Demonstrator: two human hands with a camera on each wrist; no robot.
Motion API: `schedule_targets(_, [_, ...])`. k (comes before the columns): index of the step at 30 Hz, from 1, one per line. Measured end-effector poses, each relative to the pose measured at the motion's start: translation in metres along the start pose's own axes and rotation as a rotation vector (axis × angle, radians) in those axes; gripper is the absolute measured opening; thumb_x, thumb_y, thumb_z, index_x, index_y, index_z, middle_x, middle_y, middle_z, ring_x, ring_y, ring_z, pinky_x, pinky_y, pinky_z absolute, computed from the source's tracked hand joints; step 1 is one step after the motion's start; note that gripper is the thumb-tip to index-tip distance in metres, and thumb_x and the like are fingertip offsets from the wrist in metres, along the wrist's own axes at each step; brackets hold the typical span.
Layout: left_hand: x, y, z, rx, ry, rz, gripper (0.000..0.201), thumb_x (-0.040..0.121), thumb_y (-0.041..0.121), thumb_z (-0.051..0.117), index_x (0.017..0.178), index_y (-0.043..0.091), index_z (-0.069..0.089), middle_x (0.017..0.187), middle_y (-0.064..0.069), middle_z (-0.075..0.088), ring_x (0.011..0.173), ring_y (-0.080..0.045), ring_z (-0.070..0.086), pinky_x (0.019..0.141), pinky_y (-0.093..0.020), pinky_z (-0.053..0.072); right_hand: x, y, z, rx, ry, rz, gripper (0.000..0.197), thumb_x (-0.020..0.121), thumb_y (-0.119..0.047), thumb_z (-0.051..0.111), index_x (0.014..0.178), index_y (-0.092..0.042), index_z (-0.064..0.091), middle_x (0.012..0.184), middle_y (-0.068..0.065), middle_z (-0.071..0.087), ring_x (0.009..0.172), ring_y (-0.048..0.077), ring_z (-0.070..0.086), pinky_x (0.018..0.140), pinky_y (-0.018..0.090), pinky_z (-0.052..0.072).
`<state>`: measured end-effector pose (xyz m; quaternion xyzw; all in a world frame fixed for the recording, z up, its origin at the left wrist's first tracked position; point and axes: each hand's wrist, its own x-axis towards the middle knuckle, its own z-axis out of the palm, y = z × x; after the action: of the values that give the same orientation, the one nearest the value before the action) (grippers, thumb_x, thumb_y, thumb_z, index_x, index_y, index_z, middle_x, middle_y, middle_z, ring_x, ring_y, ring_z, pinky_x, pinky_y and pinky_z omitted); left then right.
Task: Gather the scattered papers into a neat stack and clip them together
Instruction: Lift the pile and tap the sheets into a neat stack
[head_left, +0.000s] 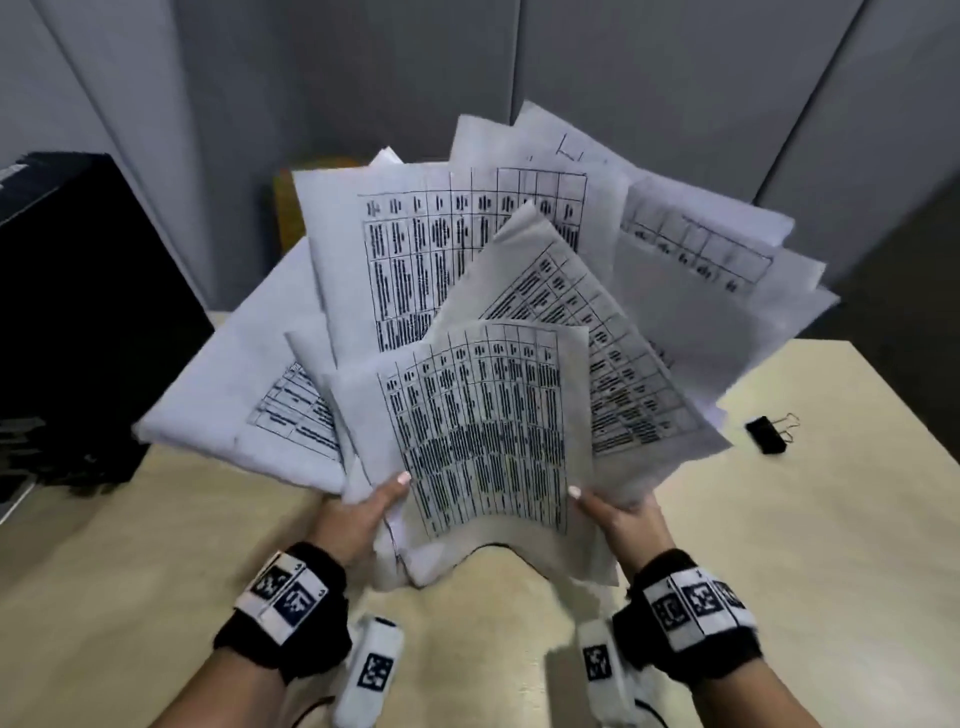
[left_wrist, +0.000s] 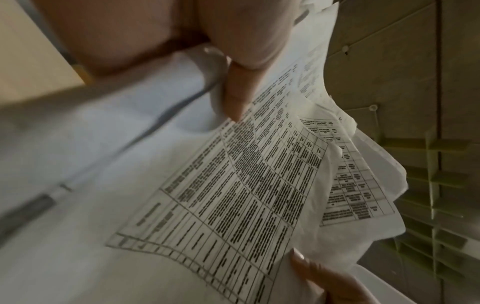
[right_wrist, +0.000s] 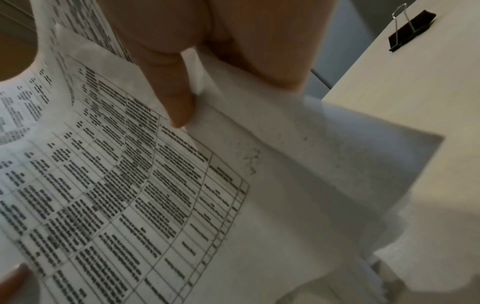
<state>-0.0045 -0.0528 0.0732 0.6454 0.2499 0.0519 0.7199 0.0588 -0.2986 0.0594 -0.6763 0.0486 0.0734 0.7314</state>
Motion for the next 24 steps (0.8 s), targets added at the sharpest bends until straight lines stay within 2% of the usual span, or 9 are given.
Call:
schedule_targets(3, [-0.001, 0.008, 0.003, -0.113, -0.010, 0.028, 0.010, 0.078, 0.012, 0.070, 0.077, 0.019, 0.062, 0.061, 0.008, 0.070, 0.047, -0.002, 0.064, 0.039, -0.014, 0.047, 0.003, -0.011, -0.003, -0.004, 0.021, -0.027, 0.035, 0.076, 0.011, 0.063, 0.106, -0.005, 0.057, 0.095, 0.000, 0.065, 0.080, 0.008, 0.065, 0.072, 0.011, 0.053])
schedule_targets(5, [0.004, 0.012, 0.001, -0.142, -0.053, 0.084, 0.020, 0.071, 0.008, 0.075, 0.087, 0.015, 0.065, 0.074, 0.003, 0.075, 0.056, -0.002, 0.068, 0.048, -0.015, 0.052, 0.005, -0.016, -0.008, -0.008, 0.012, -0.047, 0.035, 0.074, 0.012, 0.066, 0.105, -0.003, 0.059, 0.100, 0.006, 0.064, 0.077, 0.003, 0.065, 0.074, 0.013, 0.054])
schedule_targets(7, [0.010, 0.011, -0.009, -0.147, -0.134, 0.135, 0.026, 0.070, 0.005, 0.075, 0.093, 0.010, 0.066, 0.073, 0.005, 0.075, 0.065, -0.006, 0.070, 0.062, -0.021, 0.057, 0.006, -0.016, -0.014, -0.064, -0.001, -0.049, 0.034, 0.067, -0.001, 0.077, 0.098, -0.003, 0.064, 0.098, 0.012, 0.067, 0.085, 0.017, 0.064, 0.090, 0.032, 0.053])
schedule_targets(10, [0.018, 0.003, -0.020, -0.138, -0.190, 0.077, 0.056, 0.033, 0.041, 0.092, 0.077, 0.011, 0.075, 0.073, -0.004, 0.073, 0.064, -0.021, 0.067, 0.073, -0.042, 0.053, 0.003, -0.012, -0.017, -0.107, 0.010, -0.024, 0.063, 0.043, -0.041, 0.088, 0.098, -0.019, 0.066, 0.093, -0.010, 0.072, 0.087, 0.004, 0.065, 0.093, 0.025, 0.049])
schedule_targets(15, [0.014, 0.000, -0.004, -0.120, -0.110, -0.013, 0.065, 0.039, 0.044, 0.085, 0.097, 0.017, 0.071, 0.103, -0.004, 0.073, 0.104, -0.027, 0.064, 0.103, -0.050, 0.041, 0.007, -0.003, -0.006, -0.010, 0.031, -0.027, 0.061, 0.064, -0.024, 0.081, 0.118, -0.007, 0.058, 0.099, -0.006, 0.065, 0.087, -0.001, 0.060, 0.088, 0.019, 0.051])
schedule_targets(17, [0.013, 0.002, -0.001, -0.108, -0.103, 0.001, 0.057, 0.049, 0.047, 0.082, 0.096, 0.018, 0.069, 0.101, -0.003, 0.073, 0.104, -0.025, 0.065, 0.098, -0.044, 0.045, 0.009, -0.003, -0.008, 0.003, 0.042, 0.014, 0.043, 0.075, -0.007, 0.072, 0.115, -0.008, 0.058, 0.093, -0.009, 0.064, 0.086, 0.004, 0.059, 0.082, 0.019, 0.052])
schedule_targets(20, [0.011, 0.010, -0.003, -0.153, -0.127, 0.084, 0.032, 0.056, 0.032, 0.085, 0.084, 0.021, 0.073, 0.084, 0.005, 0.074, 0.091, -0.021, 0.068, 0.077, -0.028, 0.056, 0.008, -0.009, -0.020, 0.018, 0.026, 0.074, 0.043, 0.063, -0.015, 0.080, 0.102, -0.012, 0.063, 0.084, -0.012, 0.069, 0.081, 0.009, 0.063, 0.079, 0.024, 0.047])
schedule_targets(22, [0.012, 0.011, -0.012, -0.219, -0.214, 0.110, 0.045, 0.049, 0.021, 0.088, 0.090, 0.013, 0.074, 0.094, -0.005, 0.075, 0.096, -0.027, 0.067, 0.075, -0.033, 0.058, 0.007, -0.007, -0.029, 0.003, 0.024, 0.106, 0.050, 0.054, -0.020, 0.083, 0.098, -0.005, 0.066, 0.070, -0.015, 0.073, 0.072, 0.003, 0.068, 0.073, 0.020, 0.049])
schedule_targets(24, [0.016, 0.006, -0.022, -0.235, -0.274, 0.104, 0.063, 0.039, 0.030, 0.092, 0.096, 0.008, 0.073, 0.103, -0.014, 0.072, 0.099, -0.031, 0.067, 0.083, -0.041, 0.055, 0.008, -0.001, -0.034, 0.001, 0.037, 0.082, 0.058, 0.051, -0.024, 0.088, 0.100, -0.003, 0.066, 0.066, -0.017, 0.073, 0.065, -0.005, 0.066, 0.066, 0.011, 0.050])
